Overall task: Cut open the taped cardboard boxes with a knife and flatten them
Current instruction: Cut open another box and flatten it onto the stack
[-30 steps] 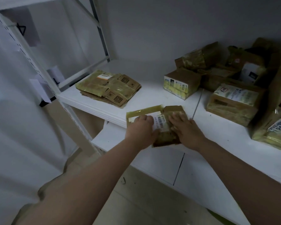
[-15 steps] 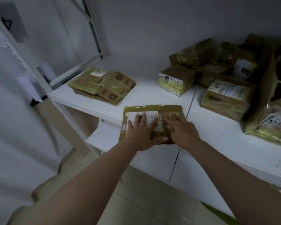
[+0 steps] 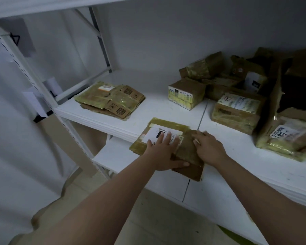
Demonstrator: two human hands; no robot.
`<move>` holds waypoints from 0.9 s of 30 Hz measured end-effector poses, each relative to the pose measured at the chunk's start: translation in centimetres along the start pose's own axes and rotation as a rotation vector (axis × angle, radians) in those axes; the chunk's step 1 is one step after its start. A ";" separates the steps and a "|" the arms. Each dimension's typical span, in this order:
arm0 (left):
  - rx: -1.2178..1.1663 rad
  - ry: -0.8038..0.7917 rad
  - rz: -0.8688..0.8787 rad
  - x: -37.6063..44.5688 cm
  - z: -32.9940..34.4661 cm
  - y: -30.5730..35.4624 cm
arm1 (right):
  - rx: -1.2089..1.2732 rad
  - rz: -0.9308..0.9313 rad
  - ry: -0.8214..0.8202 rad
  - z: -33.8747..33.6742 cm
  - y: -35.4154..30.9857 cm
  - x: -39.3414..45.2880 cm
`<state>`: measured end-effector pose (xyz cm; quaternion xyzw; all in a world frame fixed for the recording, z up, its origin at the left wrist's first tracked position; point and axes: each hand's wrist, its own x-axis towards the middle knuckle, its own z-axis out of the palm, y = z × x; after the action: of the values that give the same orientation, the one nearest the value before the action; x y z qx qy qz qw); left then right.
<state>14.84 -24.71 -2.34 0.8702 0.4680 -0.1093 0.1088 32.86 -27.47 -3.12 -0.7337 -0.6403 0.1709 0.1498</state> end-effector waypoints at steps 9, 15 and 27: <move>-0.130 0.355 -0.431 -0.5 0.2 -2.6 | -0.019 -0.095 -0.041 1.4 1.2 -1.0; -0.347 0.372 -0.567 -1.2 0.6 -3.8 | -0.009 -0.079 -0.023 1.3 0.6 -1.3; -0.640 0.556 -0.548 -1.9 -2.1 -8.7 | 0.236 0.059 0.200 2.1 -4.3 1.3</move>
<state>6.72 -20.89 -0.60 0.6346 0.7005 0.2513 0.2087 28.30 -25.65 -3.16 -0.7427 -0.5760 0.1756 0.2930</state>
